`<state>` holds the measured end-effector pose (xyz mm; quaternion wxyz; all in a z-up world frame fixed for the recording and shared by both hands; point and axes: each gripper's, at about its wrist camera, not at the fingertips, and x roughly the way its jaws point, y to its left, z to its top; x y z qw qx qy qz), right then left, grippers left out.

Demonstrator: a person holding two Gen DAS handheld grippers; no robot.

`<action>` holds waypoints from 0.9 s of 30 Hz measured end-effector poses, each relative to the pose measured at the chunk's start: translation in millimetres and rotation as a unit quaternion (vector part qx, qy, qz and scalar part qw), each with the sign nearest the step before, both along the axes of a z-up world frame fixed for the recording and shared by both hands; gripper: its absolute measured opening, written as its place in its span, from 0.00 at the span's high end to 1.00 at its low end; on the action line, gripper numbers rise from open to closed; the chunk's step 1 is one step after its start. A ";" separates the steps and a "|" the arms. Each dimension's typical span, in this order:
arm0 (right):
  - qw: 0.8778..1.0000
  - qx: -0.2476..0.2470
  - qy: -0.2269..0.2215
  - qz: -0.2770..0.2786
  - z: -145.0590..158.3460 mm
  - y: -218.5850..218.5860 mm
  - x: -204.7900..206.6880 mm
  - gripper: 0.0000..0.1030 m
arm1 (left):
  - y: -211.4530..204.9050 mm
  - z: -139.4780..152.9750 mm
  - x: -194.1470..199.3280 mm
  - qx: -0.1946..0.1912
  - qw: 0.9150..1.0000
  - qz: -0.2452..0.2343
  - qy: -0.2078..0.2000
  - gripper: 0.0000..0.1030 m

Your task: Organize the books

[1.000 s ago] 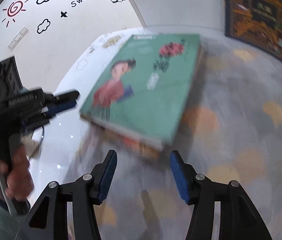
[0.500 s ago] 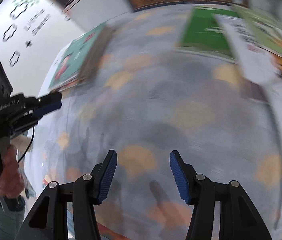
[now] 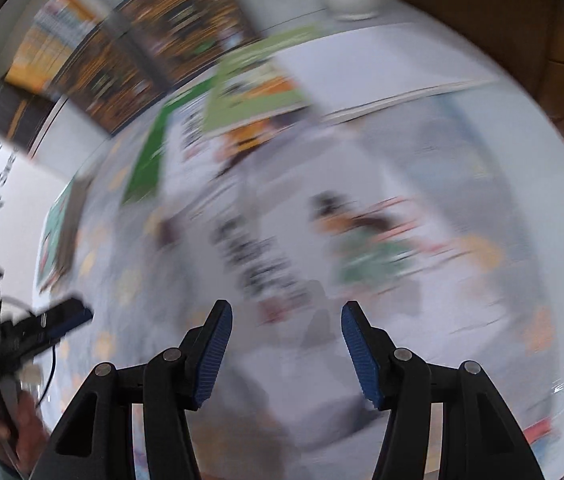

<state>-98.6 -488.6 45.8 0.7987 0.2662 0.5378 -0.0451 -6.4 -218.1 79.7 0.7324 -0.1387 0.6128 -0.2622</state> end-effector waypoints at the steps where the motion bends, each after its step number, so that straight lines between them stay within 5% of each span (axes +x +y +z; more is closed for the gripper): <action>1: 1.000 -0.005 -0.001 -0.009 -1.0 -15.8 -2.1 0.47 | -10.7 -2.1 -3.6 0.000 1.000 -0.006 0.001 0.57; 7: 0.999 -0.037 -0.021 -0.013 0.1 -75.1 -3.6 0.48 | -69.0 -25.5 -26.7 -0.018 0.999 -0.032 0.017 0.60; 14: 0.993 -0.097 -0.032 0.061 -10.2 -70.6 14.6 0.75 | -91.2 -41.1 -40.0 -0.022 0.999 -0.014 0.021 0.60; 27: 0.990 -0.072 -0.014 0.119 -29.5 -38.4 1.9 0.72 | -81.2 -51.0 -46.4 -0.035 0.999 0.013 0.032 0.62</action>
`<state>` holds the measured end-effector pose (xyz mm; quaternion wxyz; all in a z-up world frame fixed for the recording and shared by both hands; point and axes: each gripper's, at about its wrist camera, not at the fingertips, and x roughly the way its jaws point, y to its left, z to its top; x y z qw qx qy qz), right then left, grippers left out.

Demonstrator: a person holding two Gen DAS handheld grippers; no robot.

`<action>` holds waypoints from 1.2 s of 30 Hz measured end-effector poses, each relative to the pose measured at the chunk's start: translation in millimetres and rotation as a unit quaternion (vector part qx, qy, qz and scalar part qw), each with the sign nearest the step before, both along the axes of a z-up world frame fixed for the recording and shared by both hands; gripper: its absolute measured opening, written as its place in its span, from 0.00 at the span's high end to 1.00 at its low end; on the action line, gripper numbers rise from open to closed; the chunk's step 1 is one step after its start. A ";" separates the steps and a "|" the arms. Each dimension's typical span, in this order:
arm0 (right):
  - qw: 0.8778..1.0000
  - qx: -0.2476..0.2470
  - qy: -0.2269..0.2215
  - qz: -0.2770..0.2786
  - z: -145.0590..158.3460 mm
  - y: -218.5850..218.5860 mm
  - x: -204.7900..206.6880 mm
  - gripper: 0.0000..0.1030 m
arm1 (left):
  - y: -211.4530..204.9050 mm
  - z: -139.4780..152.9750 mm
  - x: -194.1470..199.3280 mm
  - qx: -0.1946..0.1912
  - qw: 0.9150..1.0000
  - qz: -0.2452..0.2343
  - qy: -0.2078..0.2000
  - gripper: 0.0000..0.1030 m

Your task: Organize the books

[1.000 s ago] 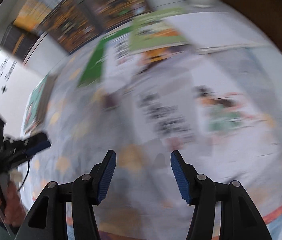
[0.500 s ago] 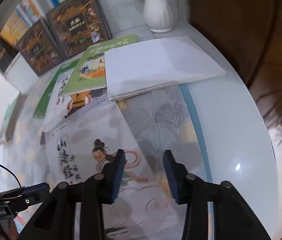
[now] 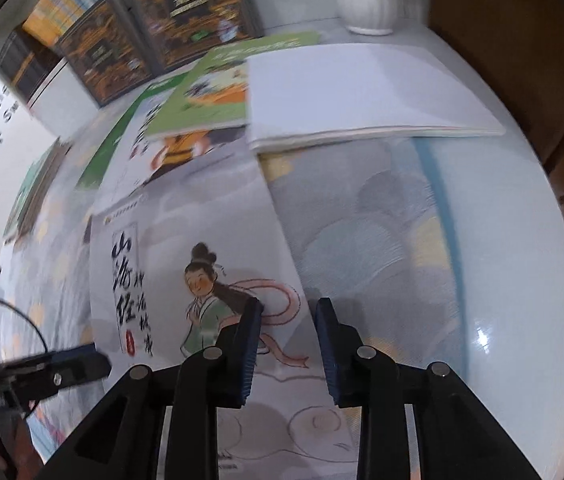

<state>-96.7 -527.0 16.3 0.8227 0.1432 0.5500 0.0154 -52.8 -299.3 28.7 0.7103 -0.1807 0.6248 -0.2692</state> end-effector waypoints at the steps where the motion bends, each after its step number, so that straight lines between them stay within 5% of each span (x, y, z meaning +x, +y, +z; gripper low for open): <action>1: 1.000 -0.004 0.001 0.003 0.6 4.7 -1.7 0.72 | 4.3 0.8 0.1 -0.003 1.000 0.002 0.001 0.62; 5: 0.999 0.032 0.010 0.025 -0.8 28.8 -11.7 0.72 | 32.6 3.8 0.3 0.017 1.000 0.014 -0.004 0.62; 12: 0.996 0.026 0.008 0.088 2.2 73.7 -14.8 0.72 | 69.6 6.0 0.6 0.028 0.998 0.052 0.001 0.62; 19: 0.996 0.057 0.026 0.063 -1.4 63.7 -26.9 0.72 | 67.3 5.2 -17.4 0.056 0.997 0.046 -0.014 0.62; 22: 0.996 0.044 0.023 0.077 -0.8 68.8 -35.5 0.72 | 67.8 2.2 -20.2 0.032 0.998 0.051 -0.007 0.62; 25: 0.996 0.027 0.015 0.081 -1.1 72.7 -37.4 0.72 | 68.5 5.6 -18.6 -0.032 0.997 0.063 0.012 0.62; 30: 0.995 0.064 0.018 0.068 -4.0 59.8 -35.9 0.72 | 47.5 46.4 -21.9 -0.089 0.995 0.035 -0.036 0.62; 33: 0.995 0.084 0.021 0.059 -5.7 54.3 -36.0 0.72 | 38.2 49.3 -19.6 -0.069 0.995 0.036 -0.056 0.63; 36: 0.994 0.092 0.023 0.053 -6.6 51.5 -36.7 0.72 | 38.3 35.7 -16.5 -0.020 0.997 0.050 -0.055 0.82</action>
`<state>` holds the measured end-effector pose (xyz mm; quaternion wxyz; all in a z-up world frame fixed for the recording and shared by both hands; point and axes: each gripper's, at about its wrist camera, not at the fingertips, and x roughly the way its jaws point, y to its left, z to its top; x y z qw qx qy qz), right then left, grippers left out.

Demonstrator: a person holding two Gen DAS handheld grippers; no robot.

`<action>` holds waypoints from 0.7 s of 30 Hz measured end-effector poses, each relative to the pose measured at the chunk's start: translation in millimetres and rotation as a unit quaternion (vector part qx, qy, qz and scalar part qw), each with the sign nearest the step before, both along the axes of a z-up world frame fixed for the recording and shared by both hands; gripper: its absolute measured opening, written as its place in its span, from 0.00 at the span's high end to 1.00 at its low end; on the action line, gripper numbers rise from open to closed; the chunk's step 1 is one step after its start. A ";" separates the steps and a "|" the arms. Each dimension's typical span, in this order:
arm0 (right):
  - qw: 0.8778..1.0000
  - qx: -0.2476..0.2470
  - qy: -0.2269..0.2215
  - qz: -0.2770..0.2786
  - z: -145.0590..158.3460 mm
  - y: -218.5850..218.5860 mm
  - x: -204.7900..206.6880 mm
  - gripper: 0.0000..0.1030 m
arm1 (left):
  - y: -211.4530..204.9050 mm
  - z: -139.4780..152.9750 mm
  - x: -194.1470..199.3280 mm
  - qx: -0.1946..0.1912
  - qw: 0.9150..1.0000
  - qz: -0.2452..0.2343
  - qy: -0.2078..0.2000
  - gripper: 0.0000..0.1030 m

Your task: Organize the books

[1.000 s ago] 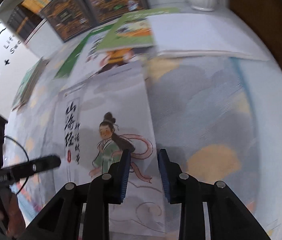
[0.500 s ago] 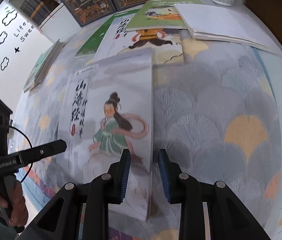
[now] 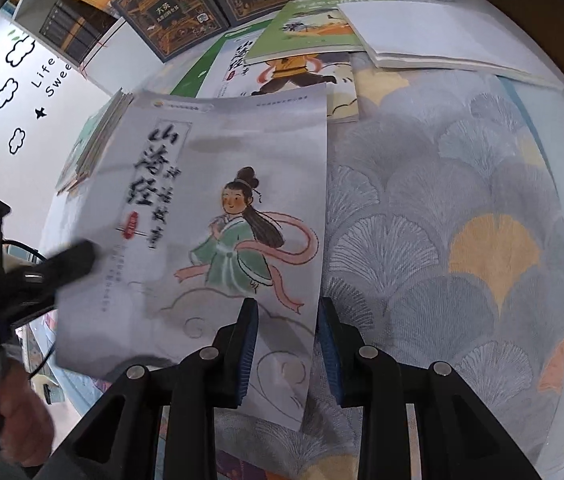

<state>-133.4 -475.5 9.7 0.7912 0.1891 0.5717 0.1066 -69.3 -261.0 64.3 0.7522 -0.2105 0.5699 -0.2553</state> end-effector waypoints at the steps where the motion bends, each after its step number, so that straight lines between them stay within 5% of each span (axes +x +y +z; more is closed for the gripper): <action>1: 1.000 0.002 0.000 -0.001 0.1 -0.6 0.0 0.72 | 4.0 -6.3 -0.2 0.001 1.000 0.011 0.008 0.83; 15: 1.000 0.015 0.001 -0.007 -0.9 -4.4 -1.8 0.71 | 14.7 -27.4 -16.2 -0.043 0.996 0.056 0.059 0.87; 19: 0.999 0.034 0.021 -0.005 -1.7 -10.9 -0.2 0.69 | 21.8 -30.3 -9.5 -0.101 0.988 0.075 0.090 0.87; 21: 0.996 0.073 0.042 -0.010 -4.1 -19.3 -1.2 0.57 | 23.5 -32.3 -5.8 -0.134 0.982 0.081 0.106 0.87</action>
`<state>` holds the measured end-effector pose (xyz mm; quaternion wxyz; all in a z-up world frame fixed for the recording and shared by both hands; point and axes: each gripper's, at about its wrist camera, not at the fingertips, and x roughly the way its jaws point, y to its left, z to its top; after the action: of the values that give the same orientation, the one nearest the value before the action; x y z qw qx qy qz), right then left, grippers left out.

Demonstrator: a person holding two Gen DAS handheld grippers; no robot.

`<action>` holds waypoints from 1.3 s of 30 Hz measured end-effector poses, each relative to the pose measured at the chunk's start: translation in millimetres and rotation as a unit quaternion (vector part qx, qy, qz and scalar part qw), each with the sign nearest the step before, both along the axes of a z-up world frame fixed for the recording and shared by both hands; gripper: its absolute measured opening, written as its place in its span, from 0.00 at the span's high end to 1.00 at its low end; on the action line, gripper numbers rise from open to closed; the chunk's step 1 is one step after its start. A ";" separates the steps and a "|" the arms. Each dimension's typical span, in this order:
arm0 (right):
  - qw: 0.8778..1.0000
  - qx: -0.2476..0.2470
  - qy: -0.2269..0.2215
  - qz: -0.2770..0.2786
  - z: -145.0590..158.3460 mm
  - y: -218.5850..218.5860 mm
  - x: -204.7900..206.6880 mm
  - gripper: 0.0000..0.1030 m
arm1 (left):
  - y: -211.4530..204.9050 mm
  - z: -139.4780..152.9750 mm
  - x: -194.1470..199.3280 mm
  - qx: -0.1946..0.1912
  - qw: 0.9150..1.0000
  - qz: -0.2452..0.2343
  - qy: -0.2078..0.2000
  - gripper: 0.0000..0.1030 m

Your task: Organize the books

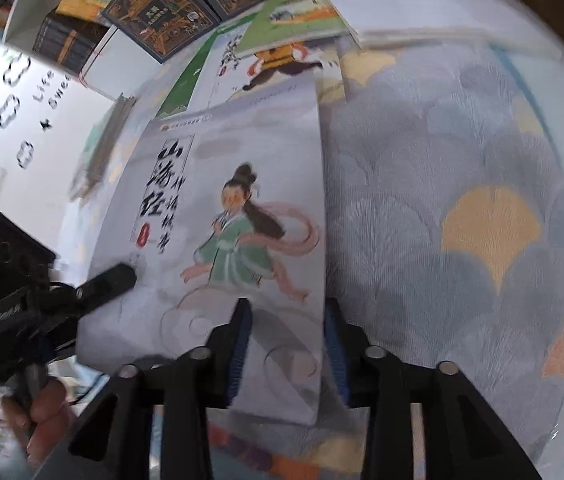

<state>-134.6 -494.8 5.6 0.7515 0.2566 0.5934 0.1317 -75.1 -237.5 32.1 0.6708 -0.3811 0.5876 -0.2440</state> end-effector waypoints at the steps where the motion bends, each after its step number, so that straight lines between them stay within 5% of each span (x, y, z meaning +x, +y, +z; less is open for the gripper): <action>1: 1.000 0.019 0.008 -0.005 -1.2 -4.0 -1.5 0.53 | -0.7 -0.9 3.1 -0.015 1.000 0.002 0.008 0.87; 7: 0.989 0.131 0.052 -0.043 -16.7 -27.3 -22.9 0.49 | -8.1 -6.3 17.3 -0.079 0.996 0.008 0.049 0.87; 13: 0.958 0.260 0.071 -0.098 -44.1 -48.9 -24.3 0.49 | -7.1 -10.2 25.4 -0.128 0.988 0.015 0.090 0.87; 17: 0.944 0.300 0.058 -0.120 -49.1 -52.8 -12.5 0.53 | -4.7 -11.3 25.7 -0.120 0.988 0.016 0.094 0.87; 21: 0.957 0.263 0.029 -0.121 -34.4 -53.7 -7.1 0.73 | 0.5 -5.9 29.0 -0.074 0.994 0.013 0.076 0.87; 25: 0.983 0.163 -0.016 -0.085 -1.5 -39.4 0.4 0.74 | -2.1 1.4 28.8 0.006 0.999 -0.018 0.049 0.87; 29: 0.994 0.074 -0.066 -0.040 31.4 -23.8 8.2 0.74 | -5.8 11.2 28.9 0.064 0.997 -0.040 0.015 0.87; 35: 0.990 -0.050 -0.126 0.046 74.3 8.8 14.9 0.73 | -2.6 35.3 32.4 0.112 0.991 -0.061 -0.050 0.87; 39: 0.989 -0.053 -0.127 0.058 81.9 24.1 16.1 0.74 | 3.7 53.1 35.8 0.139 0.983 -0.086 -0.084 0.87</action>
<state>-118.5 -470.7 87.6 0.8243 0.1631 0.5131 0.1748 -39.4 -233.8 85.2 0.7405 -0.2109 0.5880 -0.2479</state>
